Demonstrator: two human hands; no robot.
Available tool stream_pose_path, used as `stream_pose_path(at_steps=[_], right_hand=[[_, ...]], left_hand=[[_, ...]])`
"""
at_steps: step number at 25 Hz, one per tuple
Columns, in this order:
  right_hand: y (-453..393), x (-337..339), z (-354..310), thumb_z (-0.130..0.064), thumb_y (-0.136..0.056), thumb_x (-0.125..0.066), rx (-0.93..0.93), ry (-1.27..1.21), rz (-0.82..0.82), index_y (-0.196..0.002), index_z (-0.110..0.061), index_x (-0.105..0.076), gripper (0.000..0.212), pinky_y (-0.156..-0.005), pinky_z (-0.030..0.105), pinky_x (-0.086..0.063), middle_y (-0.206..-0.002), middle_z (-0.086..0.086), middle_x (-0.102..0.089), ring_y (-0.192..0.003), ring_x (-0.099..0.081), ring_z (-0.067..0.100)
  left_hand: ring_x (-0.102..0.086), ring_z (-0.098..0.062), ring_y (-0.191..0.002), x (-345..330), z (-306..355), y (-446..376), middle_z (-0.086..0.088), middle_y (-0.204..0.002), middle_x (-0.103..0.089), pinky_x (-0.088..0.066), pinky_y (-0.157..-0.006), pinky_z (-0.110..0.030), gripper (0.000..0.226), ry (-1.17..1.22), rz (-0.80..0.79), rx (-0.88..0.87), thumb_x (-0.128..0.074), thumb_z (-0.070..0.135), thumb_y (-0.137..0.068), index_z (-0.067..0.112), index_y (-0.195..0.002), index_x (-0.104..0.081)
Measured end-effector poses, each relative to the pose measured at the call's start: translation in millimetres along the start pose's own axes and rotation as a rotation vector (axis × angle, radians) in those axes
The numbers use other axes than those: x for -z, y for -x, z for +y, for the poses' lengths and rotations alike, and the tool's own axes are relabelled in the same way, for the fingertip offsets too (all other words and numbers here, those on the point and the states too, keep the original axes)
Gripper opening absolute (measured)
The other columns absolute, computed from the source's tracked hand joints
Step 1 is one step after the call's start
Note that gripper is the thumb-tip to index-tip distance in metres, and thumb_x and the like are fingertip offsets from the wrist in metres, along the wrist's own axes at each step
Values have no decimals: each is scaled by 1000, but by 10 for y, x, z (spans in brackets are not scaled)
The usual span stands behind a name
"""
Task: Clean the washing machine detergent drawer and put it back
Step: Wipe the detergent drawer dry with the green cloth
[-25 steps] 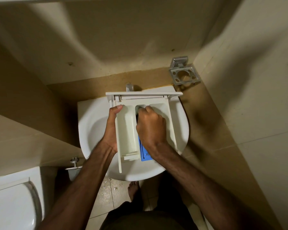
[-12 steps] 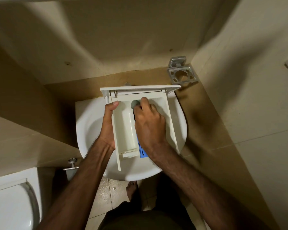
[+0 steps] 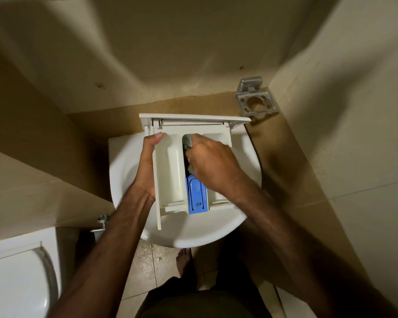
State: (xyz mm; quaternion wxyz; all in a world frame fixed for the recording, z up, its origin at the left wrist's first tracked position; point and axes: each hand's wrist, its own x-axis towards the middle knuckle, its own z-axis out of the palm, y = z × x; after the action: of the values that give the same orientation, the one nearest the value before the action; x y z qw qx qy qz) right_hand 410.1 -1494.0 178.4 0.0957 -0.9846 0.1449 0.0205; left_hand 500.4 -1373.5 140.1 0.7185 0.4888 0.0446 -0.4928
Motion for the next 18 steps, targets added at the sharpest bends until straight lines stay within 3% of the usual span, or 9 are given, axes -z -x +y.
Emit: stream_pose_path(at_steps=[3,6,8,11,13,15,18], right_hand=[[-8,16,247,-23,-105,-56,55,-164,-168,-101,-16,-75,21,-76,34,-42,-106,-2,-58,-102,-61,23],[61,81,290,-27,-102,-59,106,-158,-233,-137,-24,-66,36,-95,41,-52,-131,-4,-59,-117,-59,19],[76,128,261,-29,-99,-64,112,-113,-238,-147,-28,-57,49,-99,43,-52,-137,-5,-61,-123,-58,20],[35,117,266,-38,-92,-74,121,-22,-169,-130,-28,-67,40,-83,39,-54,-120,-3,-70,-110,-64,24],[36,70,234,-42,-89,-78,92,-58,-122,-122,-25,-71,38,-76,35,-50,-114,-3,-71,-102,-67,23],[70,-12,157,-35,-91,-77,58,-17,-48,-118,-20,-72,31,-73,32,-44,-113,-1,-72,-101,-68,25],[97,-169,17,-16,-90,-72,-39,55,51,-108,-14,-70,18,-69,35,-46,-104,4,-73,-94,-71,30]], left_hand=[[-61,-23,-73,1,23,-4,-9,-87,-64,-50,-67,-30,49,-57,-3,16,-52,59,-89,15,-97,-72],[-62,-21,-70,-8,111,-12,-6,-80,-67,-50,-65,-28,51,-93,-30,55,-50,59,-89,16,-86,-77],[-63,-19,-67,-7,140,-10,-4,-76,-70,-51,-63,-26,54,-104,-54,46,-46,58,-91,18,-80,-80],[-67,-19,-66,13,105,-4,-5,-77,-71,-55,-62,-24,54,-95,-69,51,-45,57,-92,19,-82,-80],[-67,-22,-72,17,47,-3,-7,-86,-71,-55,-66,-28,50,-82,-58,50,-49,57,-91,17,-96,-78],[-66,-23,-75,14,-17,-14,-9,-90,-70,-54,-69,-30,49,-47,-54,47,-53,56,-87,15,-105,-73],[-65,-22,-71,0,-89,-11,-8,-83,-69,-53,-67,-29,46,-26,-52,63,-55,55,-85,15,-96,-74]])
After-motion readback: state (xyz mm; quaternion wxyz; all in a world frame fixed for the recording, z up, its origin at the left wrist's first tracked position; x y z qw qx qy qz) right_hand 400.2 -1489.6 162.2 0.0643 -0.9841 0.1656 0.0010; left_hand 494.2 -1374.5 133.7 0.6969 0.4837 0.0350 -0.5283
